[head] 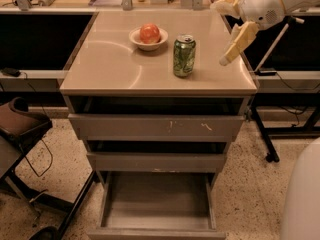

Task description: Place green can into bottom drawer

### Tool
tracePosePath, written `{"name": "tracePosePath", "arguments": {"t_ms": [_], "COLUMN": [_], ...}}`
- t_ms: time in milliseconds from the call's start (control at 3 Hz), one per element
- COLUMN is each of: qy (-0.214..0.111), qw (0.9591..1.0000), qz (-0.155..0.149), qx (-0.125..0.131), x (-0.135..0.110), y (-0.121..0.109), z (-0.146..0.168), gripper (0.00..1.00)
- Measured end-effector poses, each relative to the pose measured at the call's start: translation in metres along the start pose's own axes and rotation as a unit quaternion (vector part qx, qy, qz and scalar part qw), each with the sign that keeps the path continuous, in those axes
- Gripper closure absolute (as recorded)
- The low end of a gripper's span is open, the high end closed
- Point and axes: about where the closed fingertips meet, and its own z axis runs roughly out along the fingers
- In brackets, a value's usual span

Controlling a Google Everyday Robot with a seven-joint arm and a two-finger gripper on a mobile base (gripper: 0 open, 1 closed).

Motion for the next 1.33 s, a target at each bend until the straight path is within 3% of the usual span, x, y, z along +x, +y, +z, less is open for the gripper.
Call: {"name": "tracePosePath", "arguments": {"t_ms": [333,667,1000,1333], "qy": [-0.03,-0.079,-0.122,-0.149], "qw": [0.998,0.9906,0.9832,0.9804], "qz": [0.045,0.093,0.119,0.121], "qx": [0.032,0.061,0.065,0.046], "x": [0.03,0.063,0.083,0.085], "y": [-0.016,-0.041,-0.057,-0.062], "z": [0.0,0.011,0.035,0.06], "gripper": [0.0,0.0,0.0,0.0]}}
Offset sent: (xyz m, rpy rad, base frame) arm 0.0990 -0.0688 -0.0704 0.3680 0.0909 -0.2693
